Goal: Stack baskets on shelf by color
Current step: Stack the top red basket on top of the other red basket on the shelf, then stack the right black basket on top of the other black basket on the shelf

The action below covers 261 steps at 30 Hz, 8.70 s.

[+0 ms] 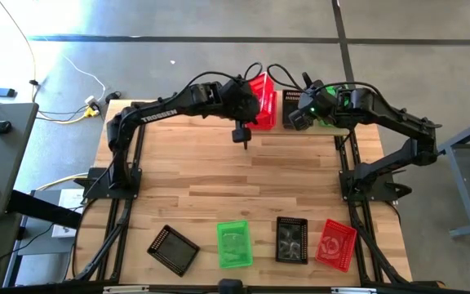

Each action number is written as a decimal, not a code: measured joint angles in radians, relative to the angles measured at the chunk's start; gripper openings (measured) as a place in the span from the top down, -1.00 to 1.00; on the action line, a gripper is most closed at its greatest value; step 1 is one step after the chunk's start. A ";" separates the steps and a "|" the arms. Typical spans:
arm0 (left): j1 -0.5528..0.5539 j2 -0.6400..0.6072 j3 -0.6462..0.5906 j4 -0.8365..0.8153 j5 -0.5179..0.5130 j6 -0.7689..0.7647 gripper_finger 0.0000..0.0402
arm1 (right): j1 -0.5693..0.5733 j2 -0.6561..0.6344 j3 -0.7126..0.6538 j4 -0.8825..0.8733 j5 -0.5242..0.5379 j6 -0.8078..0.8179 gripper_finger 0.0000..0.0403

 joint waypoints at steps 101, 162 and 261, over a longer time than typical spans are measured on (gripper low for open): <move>-0.076 0.067 0.000 0.023 -0.216 0.133 0.99 | 0.000 0.000 0.000 -0.028 -0.011 -0.004 0.61; -0.021 0.066 0.193 -0.241 -0.108 0.044 0.31 | 0.001 0.000 0.000 -0.032 -0.207 -0.008 0.61; -0.741 -0.518 -0.508 -0.342 -0.115 -0.793 0.31 | 1.037 0.710 0.000 0.270 -0.598 0.459 0.24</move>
